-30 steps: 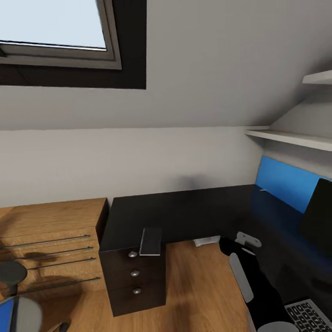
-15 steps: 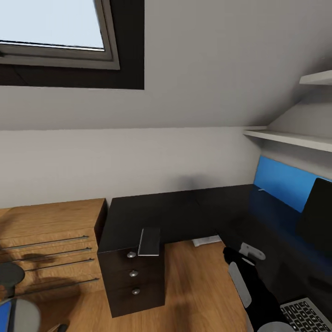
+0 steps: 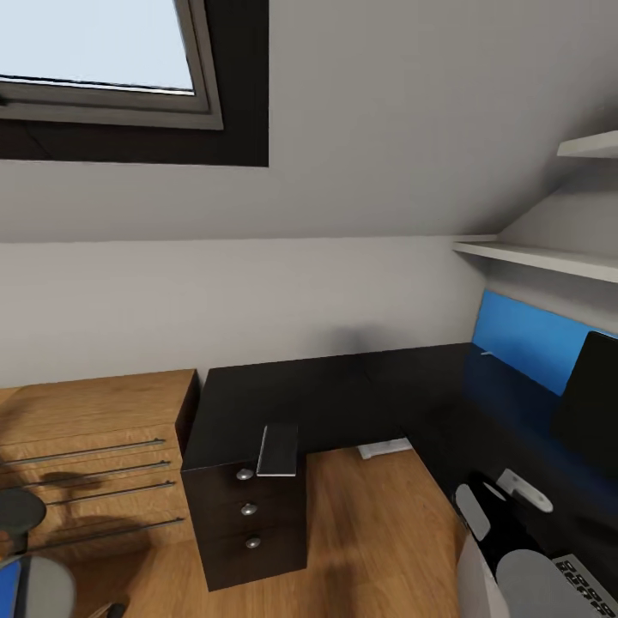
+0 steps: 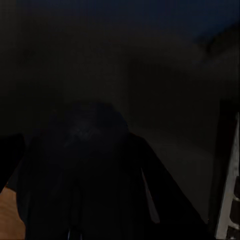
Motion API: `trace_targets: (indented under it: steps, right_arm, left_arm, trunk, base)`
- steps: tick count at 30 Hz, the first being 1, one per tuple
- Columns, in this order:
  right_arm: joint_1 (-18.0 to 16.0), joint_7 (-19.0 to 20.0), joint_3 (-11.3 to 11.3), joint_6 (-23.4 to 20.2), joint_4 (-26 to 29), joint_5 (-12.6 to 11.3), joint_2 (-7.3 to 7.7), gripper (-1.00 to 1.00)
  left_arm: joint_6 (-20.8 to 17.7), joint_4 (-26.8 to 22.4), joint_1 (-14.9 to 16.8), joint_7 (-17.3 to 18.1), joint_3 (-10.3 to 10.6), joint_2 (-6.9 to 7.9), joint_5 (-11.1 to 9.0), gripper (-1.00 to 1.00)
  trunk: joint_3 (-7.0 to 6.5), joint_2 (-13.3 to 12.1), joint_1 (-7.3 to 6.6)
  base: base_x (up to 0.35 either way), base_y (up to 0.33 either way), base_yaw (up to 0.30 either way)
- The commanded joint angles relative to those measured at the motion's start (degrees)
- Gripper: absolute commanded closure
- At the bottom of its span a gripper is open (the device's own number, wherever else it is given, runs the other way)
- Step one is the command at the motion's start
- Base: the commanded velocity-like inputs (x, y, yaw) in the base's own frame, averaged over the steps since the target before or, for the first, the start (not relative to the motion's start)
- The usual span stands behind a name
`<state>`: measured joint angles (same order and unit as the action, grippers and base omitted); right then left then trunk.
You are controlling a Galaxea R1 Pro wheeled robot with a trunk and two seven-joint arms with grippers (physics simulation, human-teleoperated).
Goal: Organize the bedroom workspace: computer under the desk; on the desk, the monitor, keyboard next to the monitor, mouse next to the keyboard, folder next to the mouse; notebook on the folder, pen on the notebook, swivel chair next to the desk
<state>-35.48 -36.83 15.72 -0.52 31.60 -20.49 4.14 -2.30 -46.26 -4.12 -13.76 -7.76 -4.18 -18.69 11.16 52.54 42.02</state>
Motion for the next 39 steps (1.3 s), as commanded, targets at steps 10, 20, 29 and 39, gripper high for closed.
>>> trace_targets:
  steps: [10,20,29,39]
  right_arm:
    - [-0.63,-0.46,0.68,0.74,-1.65,-2.43,1.87,1.00]
    - [-0.65,-0.69,0.72,1.90,-3.16,-2.63,2.97,1.00]
    - [-0.65,-0.79,0.79,3.73,-4.17,-2.67,3.46,1.00]
    - [-0.65,-0.74,0.81,7.19,-5.72,-2.90,3.34,1.00]
  left_arm:
    - [-0.25,0.09,-0.02,-0.07,-0.06,-0.03,-0.47,-1.00]
    - [-0.26,-0.14,-0.02,-0.13,-0.09,0.00,-0.47,-1.00]
    - [-0.25,-0.15,-0.02,-0.13,-0.05,-0.07,-0.47,-1.00]
    - [-0.25,-0.07,-0.02,-0.20,0.02,-0.19,-0.47,-1.00]
  trunk:
    - [0.07,0.06,0.01]
    - [0.79,1.66,0.89]
    - [2.41,5.27,2.87]
    - [4.20,9.28,5.06]
  base:
    - [0.033,-0.105,0.000]
    - [0.005,-0.018,0.000]
    - [0.000,0.000,0.000]
    - [0.000,0.000,0.000]
